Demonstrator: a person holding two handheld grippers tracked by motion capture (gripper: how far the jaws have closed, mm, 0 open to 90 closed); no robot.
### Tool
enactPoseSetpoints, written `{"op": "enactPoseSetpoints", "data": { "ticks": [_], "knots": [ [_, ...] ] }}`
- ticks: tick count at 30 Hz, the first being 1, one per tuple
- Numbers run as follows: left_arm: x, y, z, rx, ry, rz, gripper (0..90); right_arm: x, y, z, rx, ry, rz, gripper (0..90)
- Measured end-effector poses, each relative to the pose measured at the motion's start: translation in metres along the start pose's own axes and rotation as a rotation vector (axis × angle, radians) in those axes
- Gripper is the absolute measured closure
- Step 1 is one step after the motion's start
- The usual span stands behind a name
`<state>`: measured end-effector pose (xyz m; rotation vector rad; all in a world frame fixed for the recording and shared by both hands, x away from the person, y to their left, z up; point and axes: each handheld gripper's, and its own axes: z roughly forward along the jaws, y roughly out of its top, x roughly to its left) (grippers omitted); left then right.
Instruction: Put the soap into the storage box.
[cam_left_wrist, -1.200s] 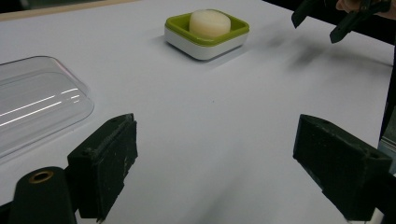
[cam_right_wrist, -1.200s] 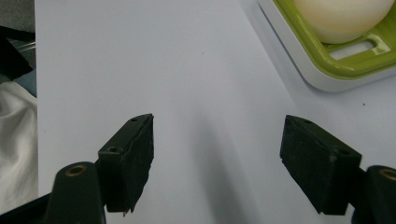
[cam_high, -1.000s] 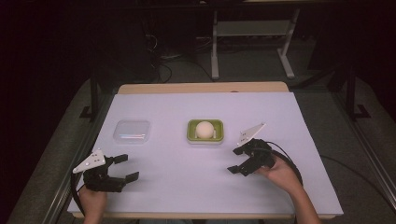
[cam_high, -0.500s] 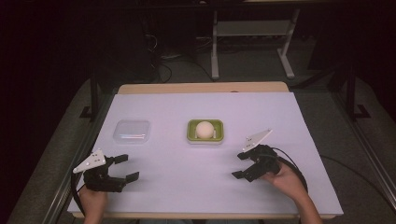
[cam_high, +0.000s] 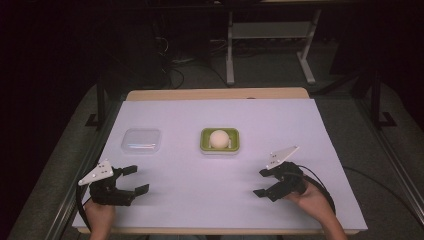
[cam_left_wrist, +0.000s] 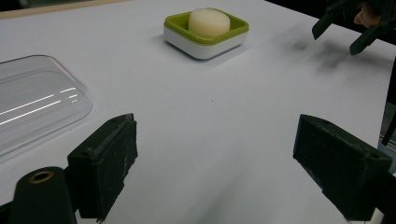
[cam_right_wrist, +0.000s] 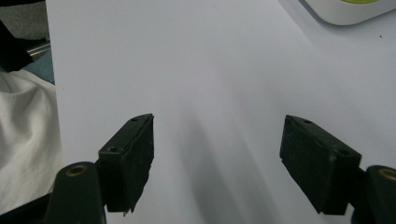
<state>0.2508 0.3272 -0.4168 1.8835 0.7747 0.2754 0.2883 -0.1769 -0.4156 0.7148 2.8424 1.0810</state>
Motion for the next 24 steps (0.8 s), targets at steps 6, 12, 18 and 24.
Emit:
{"op": "enactPoseSetpoints", "data": {
  "ticks": [6,12,18,24],
  "knots": [
    [0.0,0.0,0.0,0.0,0.0,0.0,13.1,0.002,-0.011,-0.003,-0.017,-0.007,0.014,25.7],
    [0.0,0.0,0.001,0.0,-0.002,-0.005,13.1,0.006,-0.021,-0.005,-0.033,-0.007,0.033,26.1],
    [-0.001,0.0,0.001,0.005,-0.003,-0.002,13.1,0.01,-0.028,-0.011,-0.047,-0.019,0.033,26.1],
    [-0.001,0.0,0.001,0.007,-0.005,0.002,13.1,0.017,-0.037,-0.011,-0.061,-0.022,0.049,26.1]
  ]
}}
